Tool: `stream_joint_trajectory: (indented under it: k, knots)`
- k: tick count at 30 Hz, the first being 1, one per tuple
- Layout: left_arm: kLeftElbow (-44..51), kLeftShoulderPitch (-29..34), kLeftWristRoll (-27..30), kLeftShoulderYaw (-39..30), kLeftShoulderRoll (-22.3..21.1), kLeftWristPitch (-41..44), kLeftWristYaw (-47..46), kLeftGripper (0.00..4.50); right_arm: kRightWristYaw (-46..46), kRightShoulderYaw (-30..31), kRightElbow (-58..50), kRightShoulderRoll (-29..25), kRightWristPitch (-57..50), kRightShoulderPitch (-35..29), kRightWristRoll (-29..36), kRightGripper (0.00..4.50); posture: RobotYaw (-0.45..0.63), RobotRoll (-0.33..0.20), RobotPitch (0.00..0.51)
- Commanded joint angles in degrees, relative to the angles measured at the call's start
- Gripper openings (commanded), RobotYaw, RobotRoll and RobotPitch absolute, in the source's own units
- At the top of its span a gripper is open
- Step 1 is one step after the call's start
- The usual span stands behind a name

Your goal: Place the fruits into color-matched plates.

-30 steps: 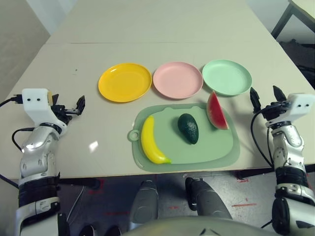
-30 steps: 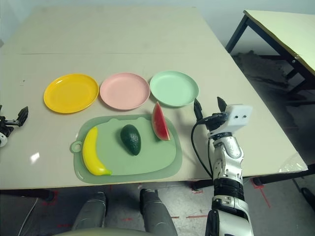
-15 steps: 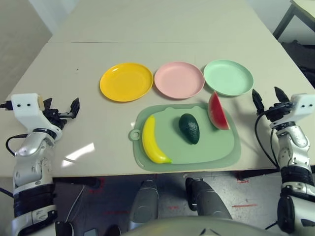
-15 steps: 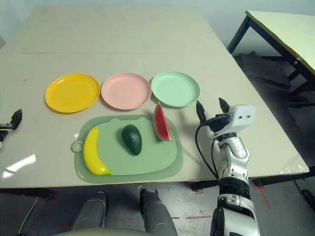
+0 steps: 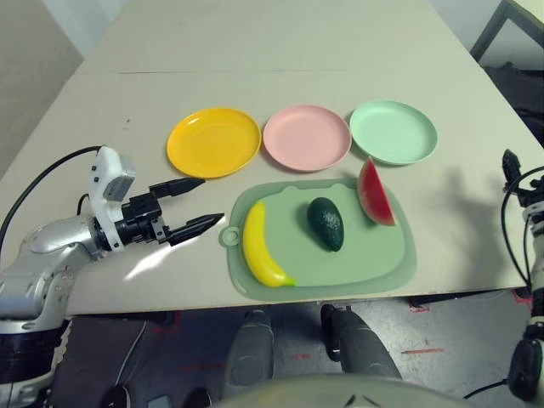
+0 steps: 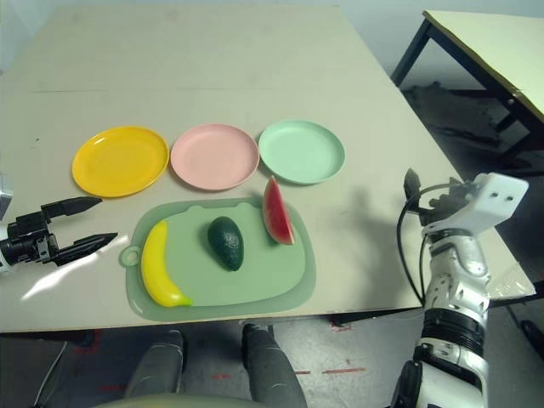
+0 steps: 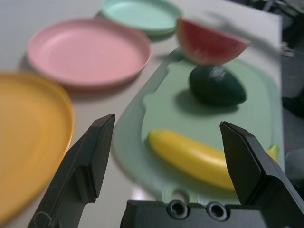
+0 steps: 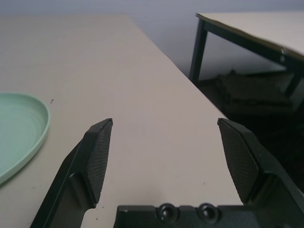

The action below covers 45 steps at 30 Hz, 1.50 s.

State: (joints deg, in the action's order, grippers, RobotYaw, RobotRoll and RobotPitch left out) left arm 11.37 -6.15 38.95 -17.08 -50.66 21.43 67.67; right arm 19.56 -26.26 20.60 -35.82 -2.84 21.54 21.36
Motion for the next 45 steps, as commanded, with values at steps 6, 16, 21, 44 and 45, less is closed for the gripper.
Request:
stream_joint_trajectory:
  k: [6, 16, 21, 44, 45]
  knots:
    - [-0.6, -1.5, -2.6, 4.5, 0.0, -3.7, 5.7, 4.50, 20.1, 24.1, -1.1, -12.5, 6.5, 9.3, -19.1, 4.46, -0.04, 0.000, 0.191]
    - [-1.4, -0.5, -4.9, 6.0, 1.2, -6.0, 5.8, 4.50, 45.0, 46.3, 13.0, -20.6, 48.3, 36.7, -37.4, 4.46, -0.02, 0.000, 0.174]
    - [-2.5, 0.0, -7.2, 7.2, 1.3, -7.0, 5.6, 4.50, 51.1, 52.3, 14.0, -16.2, 59.5, 45.0, -38.0, 4.46, -0.05, 0.000, 0.157]
    - [-4.4, -3.7, -9.6, 10.5, 1.3, -7.7, 6.5, 4.50, 52.9, 67.3, 26.4, -3.6, 80.1, 56.0, -42.1, 4.46, -0.01, 0.000, 0.162]
    - [-4.2, -3.8, -9.8, 10.8, 1.3, -7.8, 6.4, 4.50, 52.7, 67.6, 26.7, -3.4, 80.2, 56.1, -42.5, 4.46, -0.01, 0.000, 0.164]
